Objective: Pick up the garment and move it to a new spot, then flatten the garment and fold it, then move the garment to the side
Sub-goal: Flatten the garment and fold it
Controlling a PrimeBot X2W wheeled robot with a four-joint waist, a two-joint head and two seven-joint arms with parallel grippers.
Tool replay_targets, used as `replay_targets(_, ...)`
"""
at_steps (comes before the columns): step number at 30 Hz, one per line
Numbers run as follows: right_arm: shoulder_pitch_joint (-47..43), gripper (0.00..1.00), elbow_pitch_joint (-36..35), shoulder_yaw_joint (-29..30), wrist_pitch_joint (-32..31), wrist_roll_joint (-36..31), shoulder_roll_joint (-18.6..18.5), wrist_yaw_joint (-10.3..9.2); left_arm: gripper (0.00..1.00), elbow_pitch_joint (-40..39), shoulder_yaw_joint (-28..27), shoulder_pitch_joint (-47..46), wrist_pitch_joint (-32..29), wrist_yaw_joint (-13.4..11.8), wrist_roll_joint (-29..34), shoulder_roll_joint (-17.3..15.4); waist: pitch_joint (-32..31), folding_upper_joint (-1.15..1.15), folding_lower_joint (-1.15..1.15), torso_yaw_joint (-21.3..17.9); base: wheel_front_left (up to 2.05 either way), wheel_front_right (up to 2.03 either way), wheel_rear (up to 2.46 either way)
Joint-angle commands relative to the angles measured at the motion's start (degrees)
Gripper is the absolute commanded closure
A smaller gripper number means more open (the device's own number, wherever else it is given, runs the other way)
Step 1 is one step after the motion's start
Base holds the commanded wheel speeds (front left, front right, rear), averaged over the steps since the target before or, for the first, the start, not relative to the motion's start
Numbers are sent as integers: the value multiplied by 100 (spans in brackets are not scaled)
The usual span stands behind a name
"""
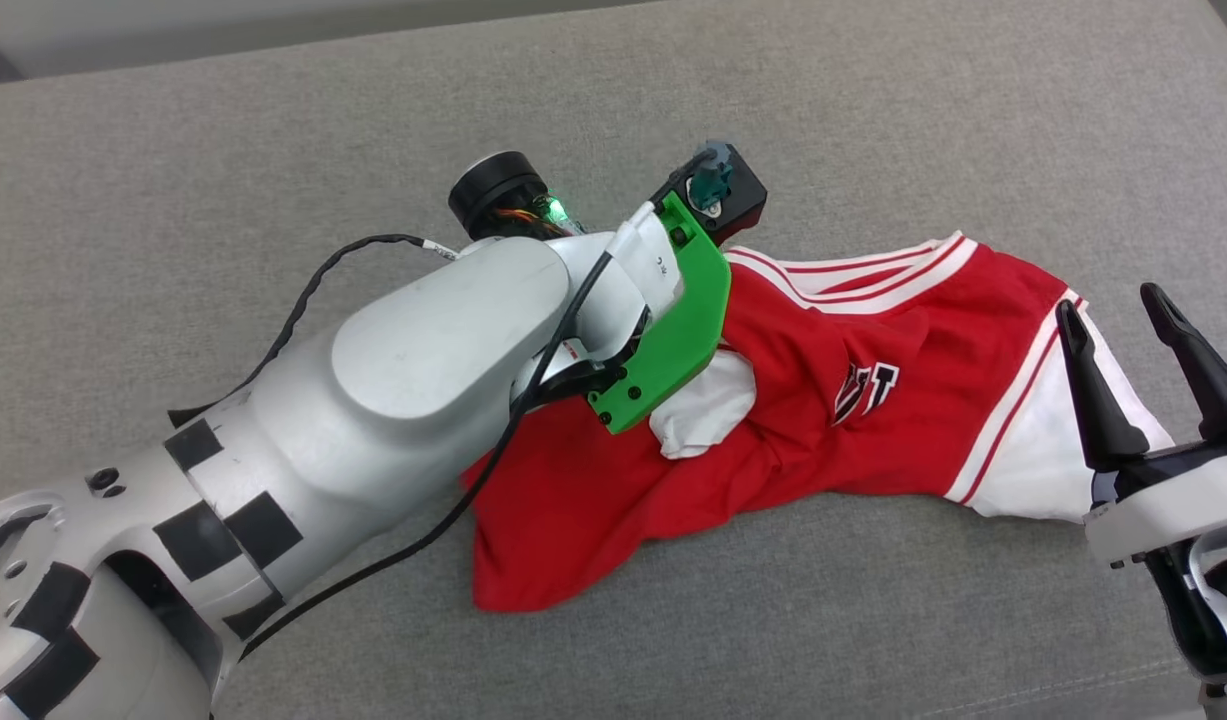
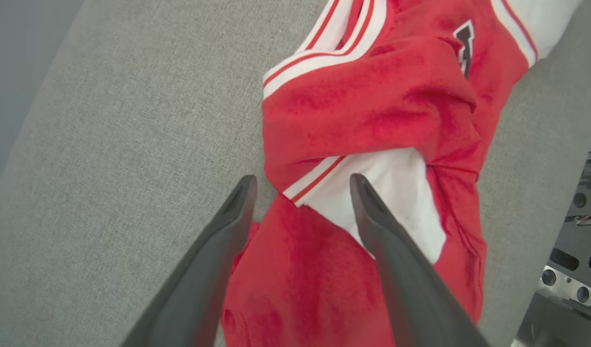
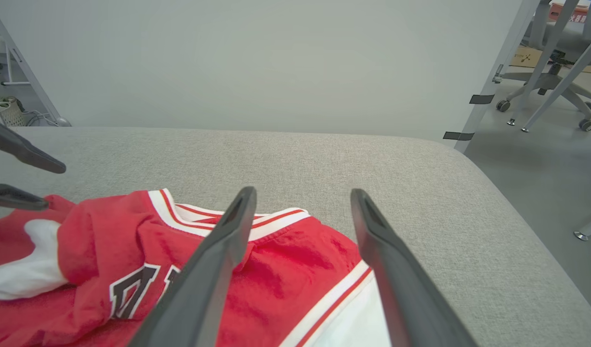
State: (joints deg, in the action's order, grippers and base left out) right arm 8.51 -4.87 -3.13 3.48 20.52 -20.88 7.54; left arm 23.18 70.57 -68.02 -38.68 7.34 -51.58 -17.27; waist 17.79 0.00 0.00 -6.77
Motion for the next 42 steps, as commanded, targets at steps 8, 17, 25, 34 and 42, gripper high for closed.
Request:
replay_targets(8, 511, 0, 329, -271, 312, 118, 6, -5, 0, 688, 263, -278, 108, 14, 54, 144, 725, 0, 0, -525, 0, 0, 0)
replay_targets(17, 801, 0, 705, -476, 596, 153, -20, -5, 84, 836, 277, 211, -444, 14, 541, 91, 883, 0, 0, -587, 0, 0, 0)
replay_targets(25, 863, 0, 854, -494, 692, 140, -71, -5, 100, 443, 277, 141, 71, 14, 670, -7, 697, 0, 0, -423, 0, 0, 0)
replay_targets(34, 370, 0, 834, -304, 590, 106, -24, -5, 100, -440, 278, -203, 1388, 14, 866, -729, 155, 0, 0, 19, 0, 0, 0)
replay_targets(42, 187, 0, 630, -257, 463, 77, 51, -5, 100, -482, 220, -655, 1496, 14, 618, -1499, 131, 0, 0, 129, 0, 0, 0)
